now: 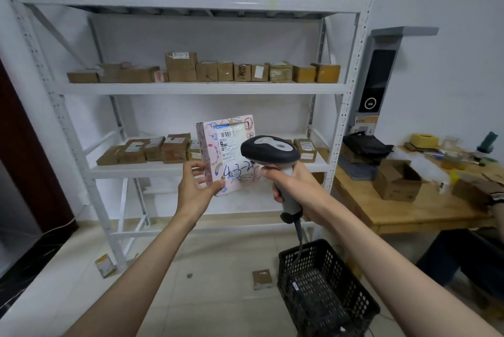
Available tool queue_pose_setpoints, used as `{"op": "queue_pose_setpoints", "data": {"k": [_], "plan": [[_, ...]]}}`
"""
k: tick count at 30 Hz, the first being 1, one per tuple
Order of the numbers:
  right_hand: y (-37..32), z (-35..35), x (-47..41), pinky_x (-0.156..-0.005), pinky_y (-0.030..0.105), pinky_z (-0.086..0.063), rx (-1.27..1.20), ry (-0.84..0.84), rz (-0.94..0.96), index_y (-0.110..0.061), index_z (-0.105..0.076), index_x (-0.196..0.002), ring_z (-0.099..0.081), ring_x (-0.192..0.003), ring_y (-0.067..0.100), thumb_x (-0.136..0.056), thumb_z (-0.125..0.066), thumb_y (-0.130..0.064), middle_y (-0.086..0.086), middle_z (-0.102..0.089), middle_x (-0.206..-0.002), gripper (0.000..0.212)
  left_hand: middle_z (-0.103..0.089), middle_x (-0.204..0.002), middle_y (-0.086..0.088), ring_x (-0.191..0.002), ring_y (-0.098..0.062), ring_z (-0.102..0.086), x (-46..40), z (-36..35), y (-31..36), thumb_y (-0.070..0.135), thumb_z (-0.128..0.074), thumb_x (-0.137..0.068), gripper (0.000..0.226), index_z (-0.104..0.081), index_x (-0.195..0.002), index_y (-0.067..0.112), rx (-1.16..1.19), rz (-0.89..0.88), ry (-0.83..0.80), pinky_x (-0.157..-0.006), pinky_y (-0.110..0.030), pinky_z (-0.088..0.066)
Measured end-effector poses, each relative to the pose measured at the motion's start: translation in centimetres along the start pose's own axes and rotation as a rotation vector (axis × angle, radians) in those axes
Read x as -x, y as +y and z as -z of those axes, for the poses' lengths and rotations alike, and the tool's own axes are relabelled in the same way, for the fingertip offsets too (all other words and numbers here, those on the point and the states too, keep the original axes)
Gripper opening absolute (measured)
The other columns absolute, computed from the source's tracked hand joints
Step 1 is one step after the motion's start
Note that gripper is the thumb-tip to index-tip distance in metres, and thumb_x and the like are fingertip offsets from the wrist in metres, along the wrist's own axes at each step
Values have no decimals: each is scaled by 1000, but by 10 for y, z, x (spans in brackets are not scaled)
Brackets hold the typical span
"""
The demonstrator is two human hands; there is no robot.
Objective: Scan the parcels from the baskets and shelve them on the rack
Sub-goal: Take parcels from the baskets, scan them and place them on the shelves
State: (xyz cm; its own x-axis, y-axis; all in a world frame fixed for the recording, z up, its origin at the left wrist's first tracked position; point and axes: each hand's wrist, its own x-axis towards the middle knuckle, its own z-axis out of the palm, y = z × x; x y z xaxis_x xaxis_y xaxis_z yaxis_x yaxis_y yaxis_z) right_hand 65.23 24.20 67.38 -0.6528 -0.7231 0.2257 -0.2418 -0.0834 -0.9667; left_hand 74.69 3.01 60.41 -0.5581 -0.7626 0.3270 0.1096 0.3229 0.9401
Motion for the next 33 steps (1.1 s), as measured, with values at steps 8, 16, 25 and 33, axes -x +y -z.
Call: {"op": "queue_pose_setpoints", "data": {"k": [8, 16, 25, 33], "plan": [[-3, -25, -11, -47, 28, -37, -59, -19, 23, -18, -66, -84, -43, -48, 18, -95, -67, -13, 7, -51, -54, 12, -64, -119, -3, -98, -9, -65, -8, 26, -6, 5, -86, -74, 58, -46, -113, 24, -10, -19, 47, -71, -24, -51], [-3, -31, -33, -49, 31, -37, -161, 67, -75, -6, -59, -100, -46, -54, 17, -92, -68, -9, 5, -56, -70, 12, -62, -113, 6, -100, -15, -67, -31, 47, -13, 5, -87, -73, 59, -47, -111, 26, 9, -19, 65, -75, -28, -52], [-2, -6, -102, -51, 29, -43, -323, 126, -88, 7, -58, -120, -50, -57, 15, -87, -70, -1, 7, -62, -80, 35, -63, -104, 13, -91, -6, -65, -83, 35, -3, 6, -87, -74, 57, -49, -111, 25, 26, -33, 68, -71, -22, -50], [15, -6, -198, -49, 24, -45, -402, -14, -102, -1, -69, -115, -51, -55, 13, -87, -68, 2, 5, -69, -84, 28, -65, -109, -2, -92, -14, -67, -147, 25, -2, 3, -86, -75, 57, -49, -113, 23, 31, -26, 75, -68, -24, -51]]}}
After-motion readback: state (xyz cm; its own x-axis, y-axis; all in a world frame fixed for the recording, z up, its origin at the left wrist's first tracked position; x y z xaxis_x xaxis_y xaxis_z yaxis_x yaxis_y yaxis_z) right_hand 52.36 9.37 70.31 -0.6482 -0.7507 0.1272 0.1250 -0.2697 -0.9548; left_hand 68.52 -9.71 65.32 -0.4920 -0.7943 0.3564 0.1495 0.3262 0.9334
